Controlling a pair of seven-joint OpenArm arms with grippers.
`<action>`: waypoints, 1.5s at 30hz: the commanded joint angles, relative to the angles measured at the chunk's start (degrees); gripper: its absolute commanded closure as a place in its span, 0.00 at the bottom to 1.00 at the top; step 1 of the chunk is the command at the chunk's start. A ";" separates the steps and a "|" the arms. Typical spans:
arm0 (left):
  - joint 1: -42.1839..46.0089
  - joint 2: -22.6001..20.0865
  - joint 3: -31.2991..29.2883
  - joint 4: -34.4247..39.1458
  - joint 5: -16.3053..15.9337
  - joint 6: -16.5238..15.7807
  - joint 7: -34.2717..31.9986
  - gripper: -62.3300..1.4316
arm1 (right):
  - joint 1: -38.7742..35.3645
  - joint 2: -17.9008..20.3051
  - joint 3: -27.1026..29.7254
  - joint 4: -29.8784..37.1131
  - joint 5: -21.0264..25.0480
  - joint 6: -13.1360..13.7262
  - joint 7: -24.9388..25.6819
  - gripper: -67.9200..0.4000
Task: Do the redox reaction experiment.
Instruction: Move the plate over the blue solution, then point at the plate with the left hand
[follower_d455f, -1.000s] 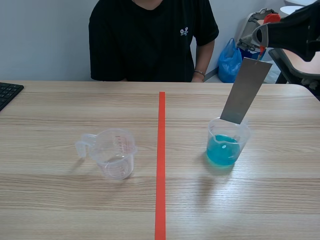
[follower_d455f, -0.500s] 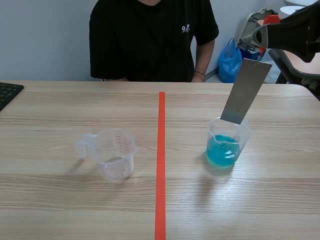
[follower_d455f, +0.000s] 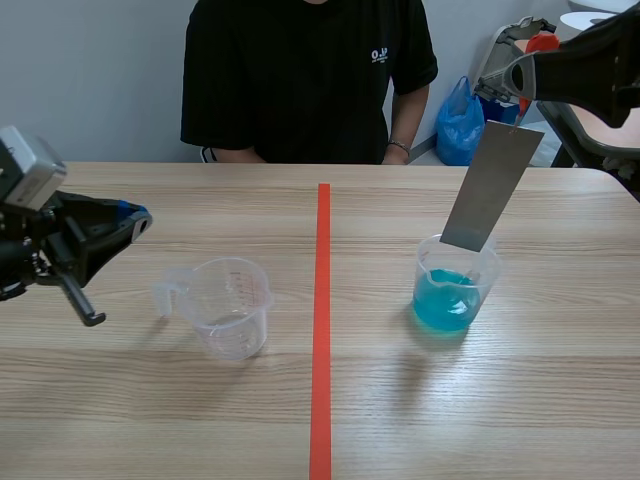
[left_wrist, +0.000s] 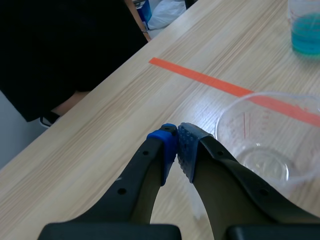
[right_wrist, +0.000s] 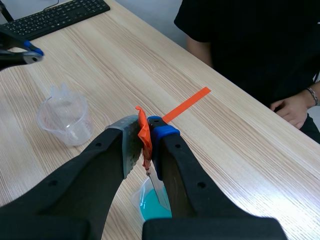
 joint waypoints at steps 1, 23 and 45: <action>-2.38 0.90 1.11 -1.33 -1.70 -0.11 0.46 0.91 | 1.16 0.63 0.44 1.05 1.09 0.02 0.83 0.97; -25.46 17.79 17.86 -26.16 -4.46 -0.11 6.03 0.91 | 1.16 0.63 0.44 1.05 1.31 0.00 0.87 0.97; -26.62 26.84 26.56 -26.58 -9.44 -0.11 11.72 0.91 | 1.14 0.63 0.44 1.05 1.29 0.00 -0.26 0.97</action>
